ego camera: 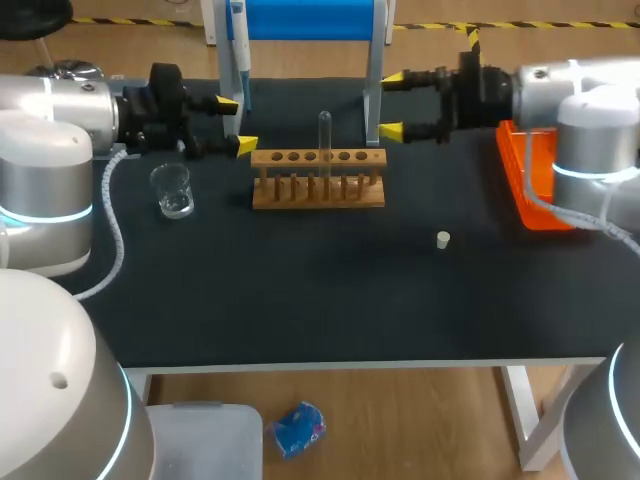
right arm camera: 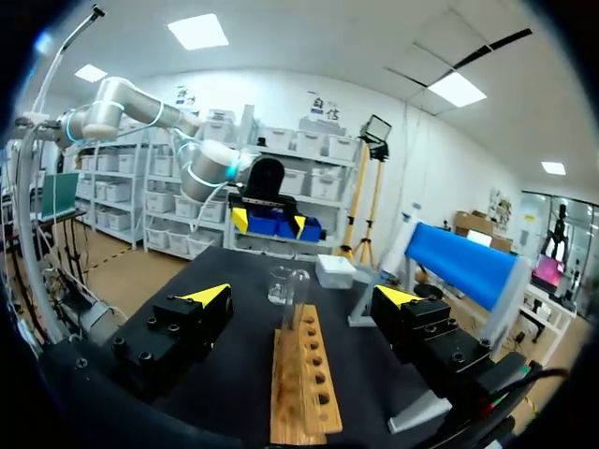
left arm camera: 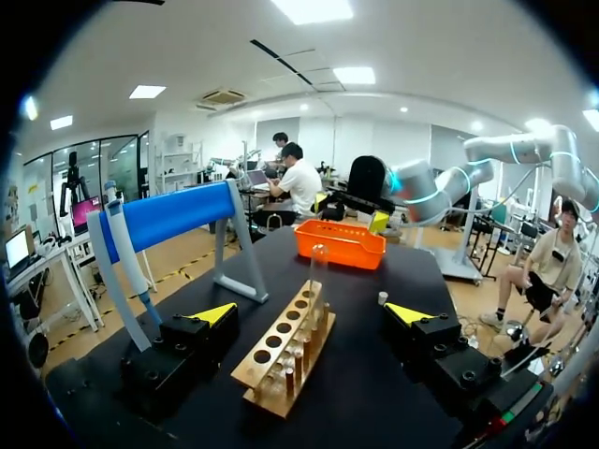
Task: Invert the test tube, pick up the pipette, mount the tip to pipette, aspirate from beaker and dispense into the tube, eject the tip, return the pipette, and cap with the stopper.
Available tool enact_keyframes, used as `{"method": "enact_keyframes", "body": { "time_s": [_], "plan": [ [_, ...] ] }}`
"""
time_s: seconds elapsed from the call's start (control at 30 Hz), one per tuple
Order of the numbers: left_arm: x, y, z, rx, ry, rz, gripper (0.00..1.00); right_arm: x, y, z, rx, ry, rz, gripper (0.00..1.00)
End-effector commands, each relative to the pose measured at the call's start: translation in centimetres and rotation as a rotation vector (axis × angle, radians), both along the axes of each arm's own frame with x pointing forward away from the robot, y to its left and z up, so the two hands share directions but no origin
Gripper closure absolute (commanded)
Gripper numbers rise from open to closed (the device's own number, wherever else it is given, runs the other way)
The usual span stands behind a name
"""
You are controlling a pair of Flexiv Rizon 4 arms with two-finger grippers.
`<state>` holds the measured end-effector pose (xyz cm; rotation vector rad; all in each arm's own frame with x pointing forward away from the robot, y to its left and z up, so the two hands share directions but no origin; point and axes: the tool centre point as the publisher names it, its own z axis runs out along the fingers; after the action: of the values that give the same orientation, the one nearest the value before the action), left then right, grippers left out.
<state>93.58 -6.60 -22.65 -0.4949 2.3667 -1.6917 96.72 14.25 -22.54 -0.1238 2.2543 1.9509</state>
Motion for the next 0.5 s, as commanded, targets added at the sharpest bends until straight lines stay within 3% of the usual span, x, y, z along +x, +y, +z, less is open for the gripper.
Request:
{"method": "enact_keyframes", "body": {
  "time_s": [0.03, 0.27, 0.5],
  "plan": [
    [0.0, 0.0, 0.0, 0.001, 0.001, -0.001, 0.0, 2.5, 3.8, -2.1, 0.016, 0.019, 0.108, 0.0],
    [0.0, 0.0, 0.0, 0.001, 0.001, -0.001, 0.0, 2.4, 6.8, -3.6, 0.078, 0.101, 0.188, 0.0],
    [0.0, 0.0, 0.0, 0.001, 0.001, -0.001, 0.0, 1.0, 8.6, -4.8, 0.093, 0.156, 0.246, 0.0]
  ]
}}
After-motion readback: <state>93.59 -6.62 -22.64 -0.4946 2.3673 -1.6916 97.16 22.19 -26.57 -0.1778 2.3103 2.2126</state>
